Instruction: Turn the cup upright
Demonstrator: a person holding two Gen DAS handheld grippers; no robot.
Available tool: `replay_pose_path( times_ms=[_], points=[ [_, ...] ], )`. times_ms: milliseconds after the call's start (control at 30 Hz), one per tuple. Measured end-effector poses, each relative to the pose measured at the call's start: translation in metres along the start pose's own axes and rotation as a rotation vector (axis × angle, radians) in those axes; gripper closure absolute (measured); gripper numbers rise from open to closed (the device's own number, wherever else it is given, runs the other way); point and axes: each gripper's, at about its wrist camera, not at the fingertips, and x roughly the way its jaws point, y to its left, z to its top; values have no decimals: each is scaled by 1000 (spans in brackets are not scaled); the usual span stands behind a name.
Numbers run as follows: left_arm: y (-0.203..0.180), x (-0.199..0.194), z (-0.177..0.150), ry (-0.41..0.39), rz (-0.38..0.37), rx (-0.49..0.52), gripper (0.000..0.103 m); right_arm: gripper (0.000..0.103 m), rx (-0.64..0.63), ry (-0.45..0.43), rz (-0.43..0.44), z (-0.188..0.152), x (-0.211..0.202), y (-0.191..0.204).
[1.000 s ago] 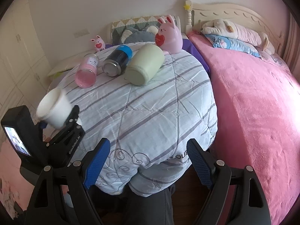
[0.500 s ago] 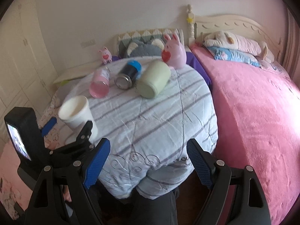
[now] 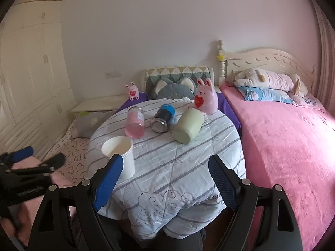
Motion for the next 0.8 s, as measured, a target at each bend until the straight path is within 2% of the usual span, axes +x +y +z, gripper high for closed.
replay_pose_path(
  times_ms=[167, 300, 800],
  points=[
    [-1, -25, -16, -14, 11, 6, 0, 18, -14, 16, 21, -9, -5, 8],
    [-11, -25, -22, 12, -16, 25, 0, 18, -26, 22, 32, -10, -7, 12],
    [-9, -25, -20, 29, 2, -4, 0, 18, 11, 29, 16, -12, -9, -4]
  ],
)
